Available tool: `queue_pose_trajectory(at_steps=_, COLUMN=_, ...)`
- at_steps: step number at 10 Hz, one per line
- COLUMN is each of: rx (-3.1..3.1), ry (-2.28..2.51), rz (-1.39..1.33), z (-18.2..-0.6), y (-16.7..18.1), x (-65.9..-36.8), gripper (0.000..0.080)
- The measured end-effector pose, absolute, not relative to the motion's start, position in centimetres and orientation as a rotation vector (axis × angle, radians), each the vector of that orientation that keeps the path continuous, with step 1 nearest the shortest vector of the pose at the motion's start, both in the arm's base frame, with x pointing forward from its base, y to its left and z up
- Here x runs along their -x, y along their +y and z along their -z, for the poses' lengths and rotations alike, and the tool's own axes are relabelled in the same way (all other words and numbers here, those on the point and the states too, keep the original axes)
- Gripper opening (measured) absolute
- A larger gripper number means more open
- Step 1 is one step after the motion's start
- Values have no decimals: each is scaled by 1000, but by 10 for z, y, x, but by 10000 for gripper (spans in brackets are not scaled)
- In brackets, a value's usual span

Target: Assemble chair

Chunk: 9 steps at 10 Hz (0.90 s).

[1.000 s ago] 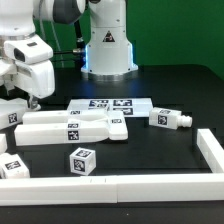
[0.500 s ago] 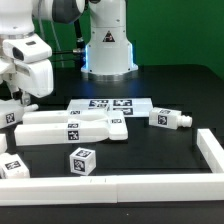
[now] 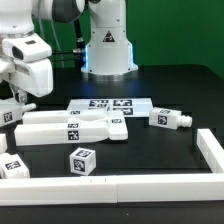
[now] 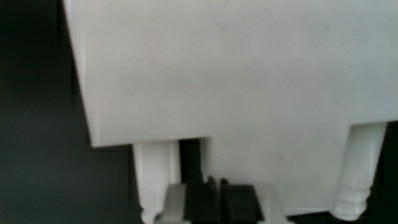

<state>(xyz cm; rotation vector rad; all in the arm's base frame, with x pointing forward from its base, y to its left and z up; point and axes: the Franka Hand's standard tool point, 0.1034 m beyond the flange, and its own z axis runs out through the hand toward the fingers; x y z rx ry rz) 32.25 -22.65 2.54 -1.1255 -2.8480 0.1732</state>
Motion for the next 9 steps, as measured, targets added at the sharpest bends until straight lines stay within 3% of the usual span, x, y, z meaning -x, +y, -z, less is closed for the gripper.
queue_pose_trajectory(at_steps=3, rx=1139, ry=-2827, rz=-190, z=-33, y=-226, x=-322, gripper=25)
queue_pose_trajectory(at_steps=4, rx=1101, ry=-2805, rz=-199, z=-35, y=-230, x=-316, gripper=212)
queue_pose_trajectory(at_steps=5, rx=1082, ry=-2775, rz=-210, z=-37, y=-236, x=-311, gripper=212)
queue_pose_trajectory(at_steps=6, rx=1088, ry=-2770, rz=-208, z=-38, y=-239, x=-310, gripper=443)
queue_pose_trajectory(at_steps=7, rx=1085, ry=-2769, rz=-208, z=-37, y=-237, x=-310, gripper=580)
queue_pose_trajectory(at_steps=8, rx=1085, ry=-2768, rz=-207, z=-37, y=-237, x=-310, gripper=580)
queue_pose_trajectory(at_steps=9, rx=1079, ry=-2759, rz=-210, z=-36, y=-237, x=-309, gripper=631)
